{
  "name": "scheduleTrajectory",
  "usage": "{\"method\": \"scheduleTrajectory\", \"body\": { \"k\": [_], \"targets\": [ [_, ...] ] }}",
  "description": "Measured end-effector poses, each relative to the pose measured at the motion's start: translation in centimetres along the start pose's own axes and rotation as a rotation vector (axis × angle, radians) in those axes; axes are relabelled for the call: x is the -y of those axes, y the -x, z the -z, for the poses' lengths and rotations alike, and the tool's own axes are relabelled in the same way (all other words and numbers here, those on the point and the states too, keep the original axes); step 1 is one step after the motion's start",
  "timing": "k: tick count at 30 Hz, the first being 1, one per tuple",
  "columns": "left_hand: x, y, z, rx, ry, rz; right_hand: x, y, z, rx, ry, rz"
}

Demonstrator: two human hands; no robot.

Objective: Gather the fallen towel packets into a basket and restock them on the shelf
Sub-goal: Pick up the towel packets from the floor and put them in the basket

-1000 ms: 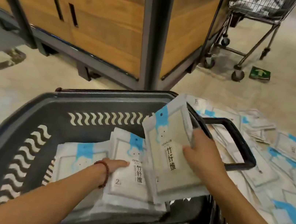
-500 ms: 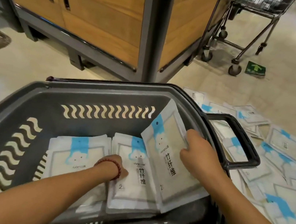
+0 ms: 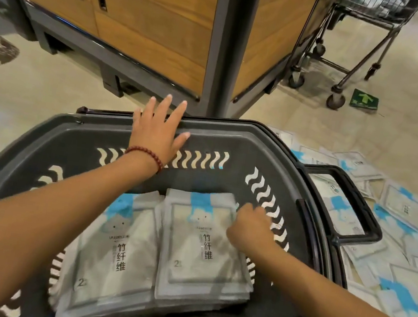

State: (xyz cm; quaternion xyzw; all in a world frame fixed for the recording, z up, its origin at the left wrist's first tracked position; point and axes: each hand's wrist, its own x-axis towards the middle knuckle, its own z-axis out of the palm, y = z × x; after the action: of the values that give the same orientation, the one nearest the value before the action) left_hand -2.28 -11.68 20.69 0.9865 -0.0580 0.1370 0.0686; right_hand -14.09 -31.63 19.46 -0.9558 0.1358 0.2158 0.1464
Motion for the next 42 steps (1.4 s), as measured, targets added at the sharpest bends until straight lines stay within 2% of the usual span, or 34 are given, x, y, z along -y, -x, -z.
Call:
{"method": "scheduleTrajectory", "body": {
  "k": [2, 5, 7, 9, 14, 18, 21, 26, 30, 33, 35, 37, 41, 42],
  "targets": [
    [0.0, -0.5, -0.6, 0.025, -0.036, 0.010, 1.6, 0.0, -1.5, 0.118, 0.117, 0.247],
    [0.1, -0.4, -1.6, -0.060, -0.012, 0.014, 4.0, -0.3, -4.4, 0.378, 0.291, 0.559],
    [0.4, -0.4, -2.0, -0.107, 0.005, 0.011, 5.0, -0.8, -6.1, 0.434, 0.463, 0.697],
    [0.5, -0.5, -2.2, -0.127, 0.016, 0.006, 5.4, -1.3, -7.6, 0.415, 0.617, 0.775],
    [0.7, -0.5, -2.9, -0.160, 0.028, -0.005, 5.4, -2.6, -8.9, 0.305, 0.828, 0.852],
    [1.0, -0.4, -3.3, -0.151, 0.003, 0.000, 4.9, -3.9, -7.8, 0.394, 0.837, 0.764],
    [0.8, -0.1, -3.3, -0.126, -0.017, 0.009, 4.6, -3.1, -6.6, 0.468, 0.698, 0.768],
    [0.8, -0.4, -2.4, -0.070, -0.067, 0.025, 1.9, -0.2, -1.5, 0.364, 0.432, 0.782],
    [-0.1, -0.4, -0.6, 0.086, -0.034, 0.110, -5.1, 3.9, 3.7, 0.262, 0.231, 0.874],
    [-3.0, 1.8, 1.5, 0.189, 0.170, 0.245, -8.8, 7.3, 5.3, 0.166, 0.099, 1.016],
    [-4.9, 5.3, 3.4, 0.287, 0.209, 0.173, -9.9, 8.3, 4.4, 0.086, 0.275, 1.159],
    [-6.3, 10.1, 5.7, 0.460, 0.228, 0.092, -10.5, 8.6, 3.3, -0.029, 0.445, 1.266],
    [-9.2, 20.0, 9.3, 0.793, 0.150, 0.094, -11.3, 7.2, 3.2, -0.058, 0.458, 1.368],
    [-9.9, 21.9, 9.6, 0.815, 0.095, 0.082, -11.6, 6.9, 3.2, -0.051, 0.461, 1.403]
  ]
}}
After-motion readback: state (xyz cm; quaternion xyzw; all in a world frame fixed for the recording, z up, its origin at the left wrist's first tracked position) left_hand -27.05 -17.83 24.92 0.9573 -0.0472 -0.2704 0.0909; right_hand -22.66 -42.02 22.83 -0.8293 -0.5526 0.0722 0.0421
